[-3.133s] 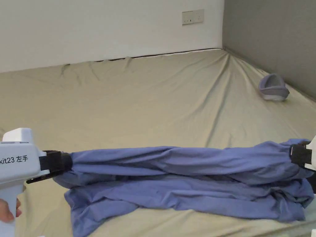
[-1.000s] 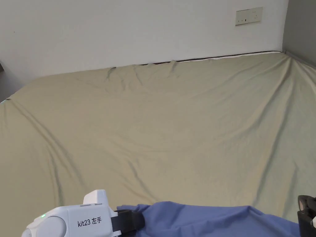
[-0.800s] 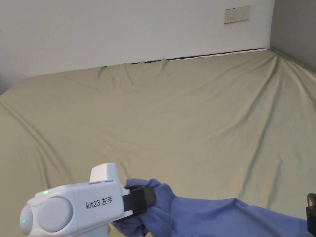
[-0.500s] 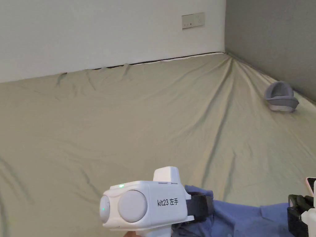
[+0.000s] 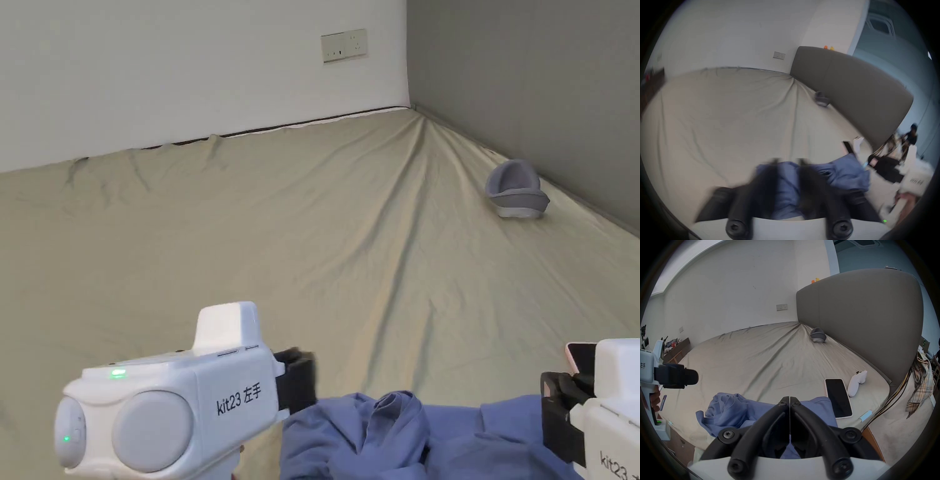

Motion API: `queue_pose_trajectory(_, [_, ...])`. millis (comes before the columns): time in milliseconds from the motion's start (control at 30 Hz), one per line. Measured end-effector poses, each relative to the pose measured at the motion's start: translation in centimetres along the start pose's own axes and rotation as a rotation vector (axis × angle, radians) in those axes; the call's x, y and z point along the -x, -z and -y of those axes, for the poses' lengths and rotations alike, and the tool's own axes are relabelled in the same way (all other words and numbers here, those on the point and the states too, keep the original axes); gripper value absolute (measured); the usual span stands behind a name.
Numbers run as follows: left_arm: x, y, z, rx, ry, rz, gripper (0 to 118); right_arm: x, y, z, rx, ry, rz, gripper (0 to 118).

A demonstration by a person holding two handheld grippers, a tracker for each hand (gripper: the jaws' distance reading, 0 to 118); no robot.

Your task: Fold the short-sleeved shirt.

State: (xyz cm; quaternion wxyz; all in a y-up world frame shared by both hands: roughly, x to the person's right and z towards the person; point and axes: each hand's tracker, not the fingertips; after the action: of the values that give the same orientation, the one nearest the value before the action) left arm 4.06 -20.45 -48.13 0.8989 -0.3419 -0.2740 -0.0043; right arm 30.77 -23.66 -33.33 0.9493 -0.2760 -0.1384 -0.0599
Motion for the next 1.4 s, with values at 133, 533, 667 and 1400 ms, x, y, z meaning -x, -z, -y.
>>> queue_pose_trajectory(133, [-0.7, 1.7, 2.5, 0.098, -0.002, 0.003, 0, 0.4, 0.0, 0.1, 0.007, 0.006, -0.026, 0])
queue_pose_trajectory(533, [-6.6, 9.7, 4.9, 0.279, -0.052, 0.286, 0, -0.3, -0.3, 0.5, 0.022, -0.003, -0.013, 0])
queue_pose_trajectory(667, [-8.1, 13.7, 5.0, 0.328, -0.110, 0.330, 0, -0.8, -0.3, 0.6, 0.035, 0.006, 0.003, 0])
queue_pose_trajectory(1400, [10.6, 5.8, 3.4, 0.257, -0.526, 0.172, 114, -0.2, -1.0, 0.3, 0.009, 0.096, -0.127, 0])
